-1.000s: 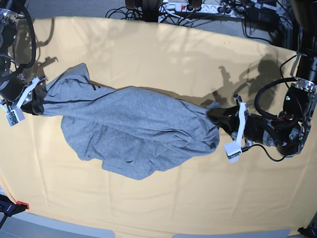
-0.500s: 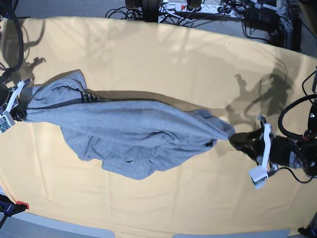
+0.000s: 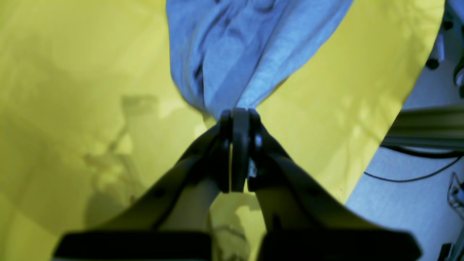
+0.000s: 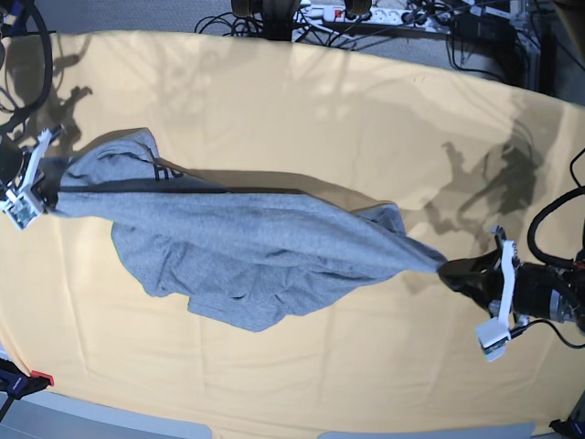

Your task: Layout the t-shirt on the table in an organized manner, then fold the t-shirt properly

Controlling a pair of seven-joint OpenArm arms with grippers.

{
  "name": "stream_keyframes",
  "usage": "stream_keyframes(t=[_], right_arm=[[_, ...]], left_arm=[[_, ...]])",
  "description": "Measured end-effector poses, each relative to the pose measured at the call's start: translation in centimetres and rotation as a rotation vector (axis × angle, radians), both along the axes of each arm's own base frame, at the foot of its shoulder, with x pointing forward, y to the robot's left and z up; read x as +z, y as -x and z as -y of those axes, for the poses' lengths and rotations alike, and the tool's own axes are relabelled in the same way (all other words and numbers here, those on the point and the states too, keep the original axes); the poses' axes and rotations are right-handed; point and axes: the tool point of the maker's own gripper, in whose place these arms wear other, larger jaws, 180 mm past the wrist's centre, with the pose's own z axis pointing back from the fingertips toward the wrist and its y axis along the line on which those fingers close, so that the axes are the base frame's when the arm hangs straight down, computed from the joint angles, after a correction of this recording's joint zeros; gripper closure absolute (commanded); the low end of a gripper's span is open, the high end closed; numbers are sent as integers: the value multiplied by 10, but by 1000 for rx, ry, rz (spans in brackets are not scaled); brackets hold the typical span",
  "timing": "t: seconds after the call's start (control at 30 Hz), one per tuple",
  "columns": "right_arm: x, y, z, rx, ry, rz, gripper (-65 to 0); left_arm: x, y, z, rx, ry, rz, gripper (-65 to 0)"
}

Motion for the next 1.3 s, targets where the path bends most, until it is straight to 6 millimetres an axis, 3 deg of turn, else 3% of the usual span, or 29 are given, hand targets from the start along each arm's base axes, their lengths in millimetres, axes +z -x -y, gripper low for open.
stream_keyframes(t=[0.1,0.23,0.37,0.47,0.6,0.77,0.97,1.1,1.13,1.3], right_arm=[[5,13,-7,54,73,-27,0],[7,27,-9,109,161,-66,0],[13,26,25,-4,317,-56,0],[27,20,43,-100,361,6,0],[19,36,61,-187,409,-61,0],[29,52,49,-170,493,-29,0],[13,68,47,-162,449,-75,0],[7,71,41,-184,393,-59,0],[5,74,40,-191,383,-64,0],[1,73,31,-186,317,-51,0]], left_arm=[[-4,11,-7,-8,-34,-7,0],[-14,39,0,-82,-75,-18,0],[-15,66,-4,-140,-137,-22,0],[-8,72,-10,-146,-164,-4,0],[-7,75,-24,-134,-223,-5,0],[-5,76,-33,-119,-243,-7,0],[-4,77,-28,-119,-213,-4,0],[-26,90,-20,-137,-186,-70,0],[-33,95,-14,-148,-167,-92,-29],[-55,109,29,-215,-41,-146,-398]])
